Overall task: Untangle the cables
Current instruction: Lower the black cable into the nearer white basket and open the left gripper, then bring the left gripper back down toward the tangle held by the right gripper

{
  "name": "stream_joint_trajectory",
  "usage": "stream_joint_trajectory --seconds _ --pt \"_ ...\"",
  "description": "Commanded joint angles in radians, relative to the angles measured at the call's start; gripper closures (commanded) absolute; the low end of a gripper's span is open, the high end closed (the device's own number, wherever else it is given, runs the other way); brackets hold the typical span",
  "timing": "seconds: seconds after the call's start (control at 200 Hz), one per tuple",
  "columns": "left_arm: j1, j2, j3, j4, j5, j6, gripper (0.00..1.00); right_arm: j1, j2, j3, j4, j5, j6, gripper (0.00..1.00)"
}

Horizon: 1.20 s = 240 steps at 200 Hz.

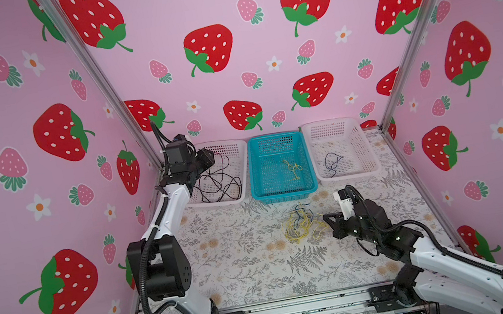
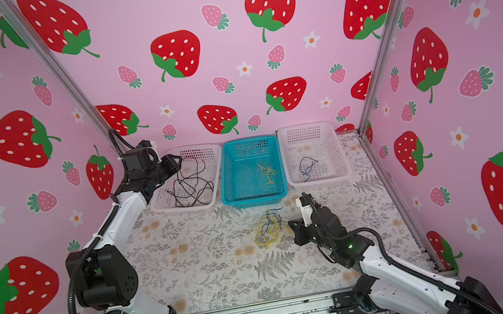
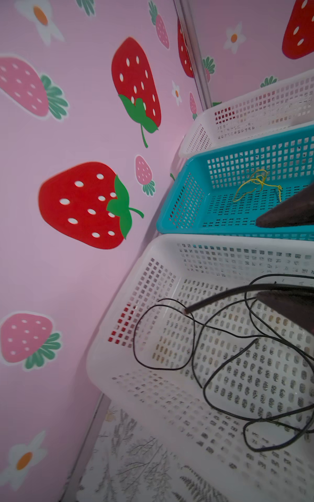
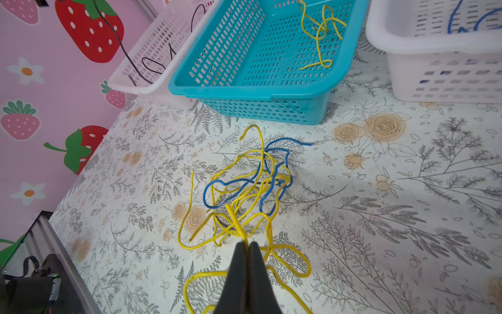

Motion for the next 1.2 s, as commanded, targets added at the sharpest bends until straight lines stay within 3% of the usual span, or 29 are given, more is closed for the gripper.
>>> stream_joint_trajectory --seconds 0.0,0.165,0.235,0.345,0.54,0.7,0.875,1.045,1.195 --pt "0.005 0.040 0.102 -0.149 0.037 -0.015 0.57 0.008 -0.036 0.035 -0.018 -0.002 -0.019 1.00" --pt "0.009 0.094 0.175 -0.257 0.033 0.017 0.53 0.017 -0.049 0.040 -0.023 -0.014 -0.025 1.00" --pt "0.013 0.120 0.223 -0.318 0.039 0.039 0.42 0.021 -0.049 0.041 -0.024 -0.016 -0.025 1.00" --pt "0.012 0.190 0.357 -0.475 0.022 0.083 0.34 0.030 -0.044 0.040 -0.021 -0.021 -0.029 1.00" --pt "0.012 0.211 0.474 -0.635 -0.069 0.117 0.00 0.035 -0.033 0.050 -0.029 -0.016 -0.040 1.00" --pt "-0.011 0.230 0.593 -0.789 -0.248 0.160 0.01 0.039 -0.030 0.059 -0.034 -0.010 -0.050 1.00" --pt "-0.020 0.223 0.675 -0.874 -0.365 0.143 0.01 0.041 -0.032 0.069 -0.048 -0.007 -0.062 1.00" --pt "-0.048 0.142 0.647 -0.852 -0.300 0.100 0.01 0.043 -0.041 0.072 -0.053 -0.019 -0.077 1.00" --pt "-0.145 -0.022 0.409 -0.696 -0.181 0.074 0.01 0.043 -0.068 0.086 -0.050 -0.038 -0.104 1.00"
